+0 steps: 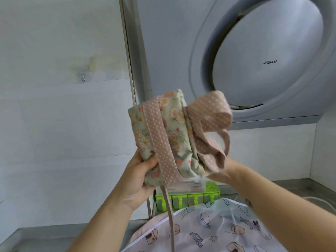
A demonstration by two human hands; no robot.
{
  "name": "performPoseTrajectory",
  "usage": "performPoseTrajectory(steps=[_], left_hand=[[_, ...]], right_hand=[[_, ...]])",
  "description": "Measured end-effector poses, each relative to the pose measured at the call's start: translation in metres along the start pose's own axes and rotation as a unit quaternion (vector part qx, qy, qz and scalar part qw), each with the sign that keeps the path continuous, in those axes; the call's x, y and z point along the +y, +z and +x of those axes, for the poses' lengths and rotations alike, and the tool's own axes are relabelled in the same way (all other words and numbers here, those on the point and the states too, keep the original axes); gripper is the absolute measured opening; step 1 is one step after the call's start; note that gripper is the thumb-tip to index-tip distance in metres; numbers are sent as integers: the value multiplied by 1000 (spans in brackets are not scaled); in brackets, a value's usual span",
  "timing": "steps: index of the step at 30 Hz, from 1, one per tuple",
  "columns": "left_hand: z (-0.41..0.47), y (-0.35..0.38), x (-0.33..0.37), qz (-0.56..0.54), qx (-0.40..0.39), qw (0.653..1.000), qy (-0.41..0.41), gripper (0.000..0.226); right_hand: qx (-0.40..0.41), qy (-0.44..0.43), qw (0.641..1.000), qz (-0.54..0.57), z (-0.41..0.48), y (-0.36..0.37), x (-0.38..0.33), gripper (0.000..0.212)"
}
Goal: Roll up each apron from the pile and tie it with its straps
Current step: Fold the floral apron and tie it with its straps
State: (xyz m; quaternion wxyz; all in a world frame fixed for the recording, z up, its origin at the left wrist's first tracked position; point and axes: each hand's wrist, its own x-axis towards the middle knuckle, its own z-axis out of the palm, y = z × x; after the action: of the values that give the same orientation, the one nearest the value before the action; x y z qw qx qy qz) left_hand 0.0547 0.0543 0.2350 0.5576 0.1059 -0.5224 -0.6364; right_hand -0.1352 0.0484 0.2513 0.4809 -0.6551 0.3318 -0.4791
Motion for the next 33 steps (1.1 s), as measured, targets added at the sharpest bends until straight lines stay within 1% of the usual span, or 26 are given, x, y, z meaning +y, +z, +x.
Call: performPoseTrajectory(steps=[1, 2, 3, 5, 6, 7, 8, 10, 12, 14, 16, 17, 18, 20, 22, 24, 26, 28, 29, 31, 32, 33], left_hand=[[2, 2, 1, -22, 24, 999, 1, 83], [3, 1, 1, -40, 45, 998, 1, 89], [6, 0, -2, -45, 76, 996, 6, 88], [8, -1, -5, -59, 113, 992, 19, 67], [8, -3, -8, -61, 125, 990, 26, 59], [9, -3, -9, -57, 128, 990, 30, 56], [9, -2, -11, -49, 133, 989, 36, 53], [10, -5, -16, -24, 159, 986, 52, 42], [12, -5, -19, 16, 185, 979, 79, 31], [15, -9, -24, 58, 198, 971, 121, 29], [17, -9, -27, 121, 204, 958, 160, 36], [17, -8, -30, 160, 209, 949, 173, 41], [18, -5, -33, 185, 213, 943, 178, 44], [20, 2, -39, 199, 219, 939, 176, 42], [21, 4, -42, 195, 200, 948, 152, 46], [20, 0, -41, 200, 150, 963, 102, 54], [13, -7, -40, 223, 84, 971, 26, 58], [8, -11, -42, 250, 24, 966, -64, 60], [6, -12, -44, 283, -2, 955, -90, 56], [4, -13, -51, 358, -29, 929, -93, 35], [3, -12, -52, 376, -23, 922, -91, 23], [2, -12, -52, 383, -11, 919, -94, 17]], right_hand=[[-14, -10, 1000, 9, 2, 6, 1, 28], [-19, -31, 999, -5, -1, 14, 0, 29], [-25, -39, 999, -4, 0, 17, 3, 28], [3, -45, 999, 11, -1, 23, 11, 21], [29, -37, 999, -3, 1, 23, 14, 18], [39, -43, 998, -9, 2, 22, 21, 16], [63, -33, 997, -31, 2, 23, 24, 15], [78, -16, 996, -43, 0, 27, 26, 14], [50, 1, 999, 12, -1, 30, 28, 15], [2, 25, 996, 91, -6, 35, 22, 16], [-18, 48, 987, 150, -7, 39, 16, 34], [-5, 50, 987, 155, -6, 42, 14, 40], [25, 48, 986, 156, -4, 46, 13, 42], [106, 35, 979, 170, 4, 51, 14, 37], [170, 26, 967, 188, 9, 49, 16, 29], [188, 20, 962, 199, 13, 42, 17, 30], [195, 23, 958, 208, 14, 34, 15, 32], [204, 37, 953, 222, 17, 26, 16, 32], [202, 46, 951, 229, 18, 23, 16, 34], [189, 61, 950, 239, 20, 19, 19, 39], [186, 68, 950, 242, 21, 16, 20, 40], [187, 73, 949, 245, 22, 13, 20, 40]])
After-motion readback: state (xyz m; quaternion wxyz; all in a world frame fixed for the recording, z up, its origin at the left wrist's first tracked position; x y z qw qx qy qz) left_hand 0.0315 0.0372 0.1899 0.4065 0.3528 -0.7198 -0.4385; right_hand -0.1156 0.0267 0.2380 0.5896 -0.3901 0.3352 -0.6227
